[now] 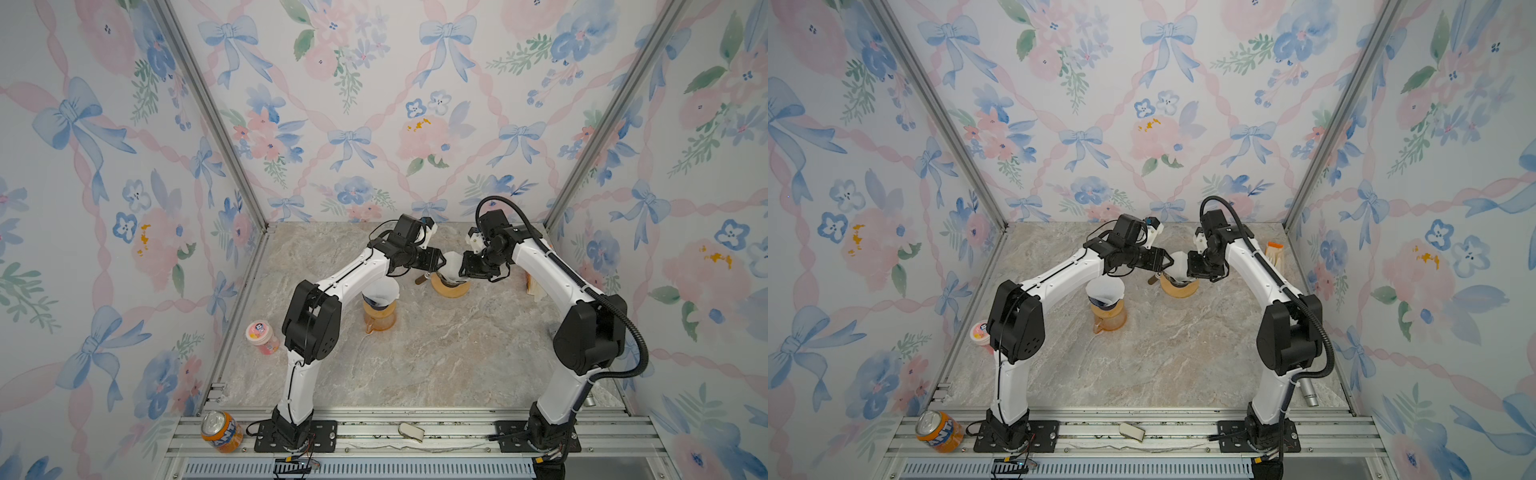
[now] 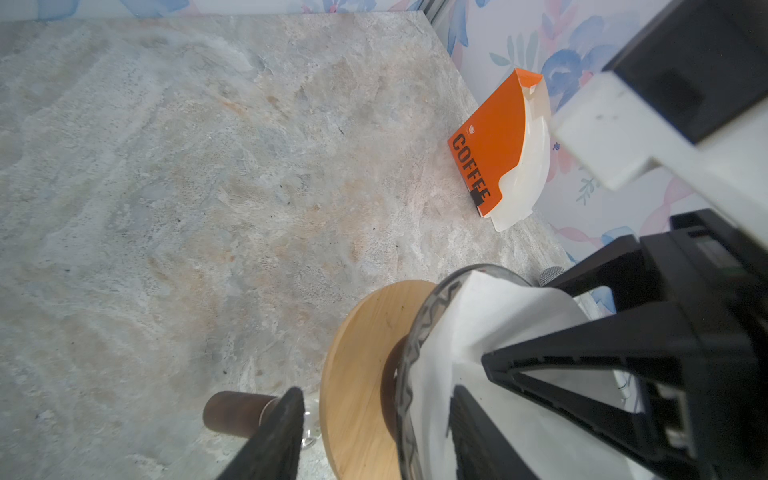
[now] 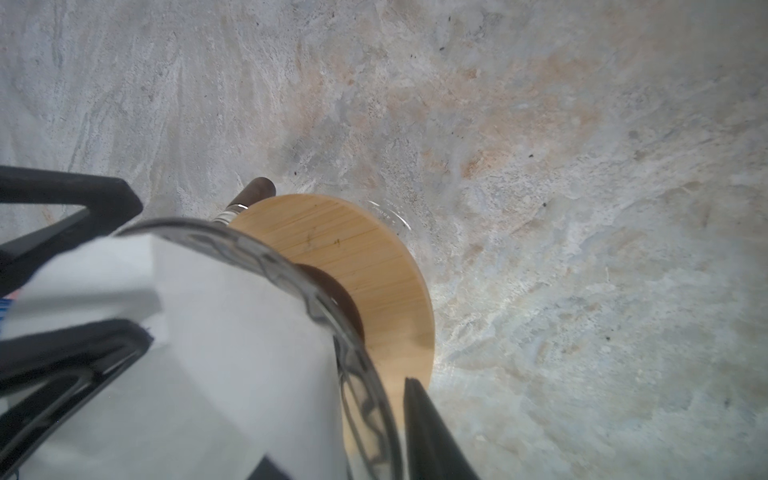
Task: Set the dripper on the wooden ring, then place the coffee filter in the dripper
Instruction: 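Press the filter into the dripper with the right gripper while the left holds the rim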
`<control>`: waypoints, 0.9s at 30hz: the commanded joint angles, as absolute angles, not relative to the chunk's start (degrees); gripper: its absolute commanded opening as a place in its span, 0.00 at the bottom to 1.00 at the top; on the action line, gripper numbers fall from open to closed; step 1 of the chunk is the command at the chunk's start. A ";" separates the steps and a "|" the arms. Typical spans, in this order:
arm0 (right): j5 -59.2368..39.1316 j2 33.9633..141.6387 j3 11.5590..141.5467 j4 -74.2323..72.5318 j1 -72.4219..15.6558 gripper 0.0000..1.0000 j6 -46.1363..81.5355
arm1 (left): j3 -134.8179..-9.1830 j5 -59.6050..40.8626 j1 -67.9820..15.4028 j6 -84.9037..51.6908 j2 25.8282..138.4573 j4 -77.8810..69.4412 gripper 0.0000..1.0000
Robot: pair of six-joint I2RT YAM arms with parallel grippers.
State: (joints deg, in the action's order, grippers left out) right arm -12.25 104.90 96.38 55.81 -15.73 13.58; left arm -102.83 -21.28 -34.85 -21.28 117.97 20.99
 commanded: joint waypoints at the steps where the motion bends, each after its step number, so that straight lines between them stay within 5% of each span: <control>1: -12.41 103.13 95.59 55.44 -15.07 0.40 13.70 | -101.97 -20.92 -34.45 -21.22 117.99 21.97 0.57; 27: -15.95 99.59 93.25 50.59 -13.80 0.48 13.97 | -102.95 -20.41 -34.37 -21.53 116.76 21.97 0.57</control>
State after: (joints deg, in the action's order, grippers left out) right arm -15.03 102.69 93.69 52.53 -13.58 13.96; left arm -101.58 -20.21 -34.83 -21.28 117.95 20.91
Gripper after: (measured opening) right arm 0.475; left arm 0.570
